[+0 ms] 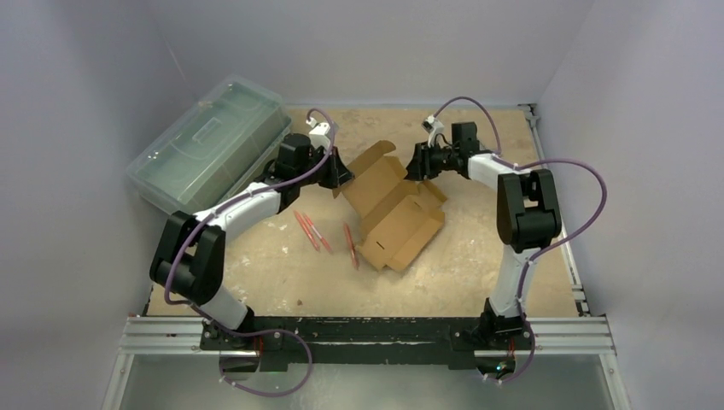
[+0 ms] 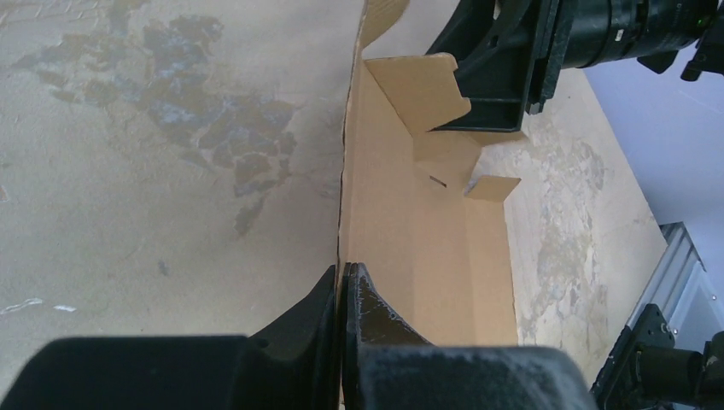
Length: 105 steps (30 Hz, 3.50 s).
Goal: Fold the paper box
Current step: Fold the paper box at the center of the board.
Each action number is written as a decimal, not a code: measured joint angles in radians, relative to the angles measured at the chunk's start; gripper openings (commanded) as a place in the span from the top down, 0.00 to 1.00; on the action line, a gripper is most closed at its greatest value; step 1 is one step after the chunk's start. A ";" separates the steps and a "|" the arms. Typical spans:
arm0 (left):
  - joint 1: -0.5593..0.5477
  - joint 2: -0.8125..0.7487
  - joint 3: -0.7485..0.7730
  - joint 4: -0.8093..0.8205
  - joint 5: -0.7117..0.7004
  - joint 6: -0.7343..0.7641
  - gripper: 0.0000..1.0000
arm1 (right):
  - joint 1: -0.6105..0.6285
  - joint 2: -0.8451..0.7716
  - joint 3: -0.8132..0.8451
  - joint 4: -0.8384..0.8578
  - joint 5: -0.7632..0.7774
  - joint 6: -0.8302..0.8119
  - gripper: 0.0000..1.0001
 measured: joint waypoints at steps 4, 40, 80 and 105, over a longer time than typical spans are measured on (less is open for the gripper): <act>0.014 0.021 0.000 -0.003 0.001 0.000 1.00 | 0.013 0.016 0.000 -0.025 0.032 0.000 0.54; 0.016 0.071 0.000 0.046 0.056 0.032 1.00 | -0.113 -0.119 -0.016 -0.283 0.180 -0.293 0.53; 0.013 0.064 0.114 0.274 0.270 -0.191 1.00 | -0.112 -0.512 -0.495 0.385 0.140 -0.175 1.00; -0.145 0.102 0.192 0.178 0.251 -0.126 1.00 | -0.104 -0.725 -0.726 0.454 0.214 -0.615 1.00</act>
